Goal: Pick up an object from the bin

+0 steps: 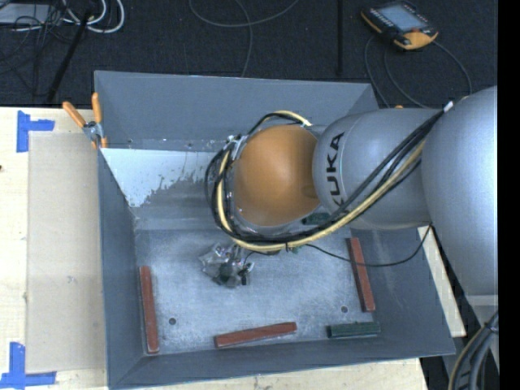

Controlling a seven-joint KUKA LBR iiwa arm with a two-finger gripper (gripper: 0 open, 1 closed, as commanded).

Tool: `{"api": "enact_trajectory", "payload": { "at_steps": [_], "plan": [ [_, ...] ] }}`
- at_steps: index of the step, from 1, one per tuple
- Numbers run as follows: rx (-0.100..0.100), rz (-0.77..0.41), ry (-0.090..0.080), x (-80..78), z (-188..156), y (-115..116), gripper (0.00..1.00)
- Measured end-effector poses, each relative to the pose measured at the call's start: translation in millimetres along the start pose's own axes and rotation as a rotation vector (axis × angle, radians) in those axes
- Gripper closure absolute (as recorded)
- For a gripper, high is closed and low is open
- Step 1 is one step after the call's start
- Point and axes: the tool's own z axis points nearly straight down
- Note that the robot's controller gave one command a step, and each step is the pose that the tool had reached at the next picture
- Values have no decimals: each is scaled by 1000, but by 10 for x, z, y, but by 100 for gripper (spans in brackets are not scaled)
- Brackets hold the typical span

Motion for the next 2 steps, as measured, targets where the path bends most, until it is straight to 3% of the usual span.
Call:
{"api": "enact_trajectory", "payload": {
  "at_steps": [1, 2],
  "plan": [
    [-3, -1, 3, 12, -43, 10, 100],
    [4, -52, -3, -9, -551, 0, 100]
  ]
}}
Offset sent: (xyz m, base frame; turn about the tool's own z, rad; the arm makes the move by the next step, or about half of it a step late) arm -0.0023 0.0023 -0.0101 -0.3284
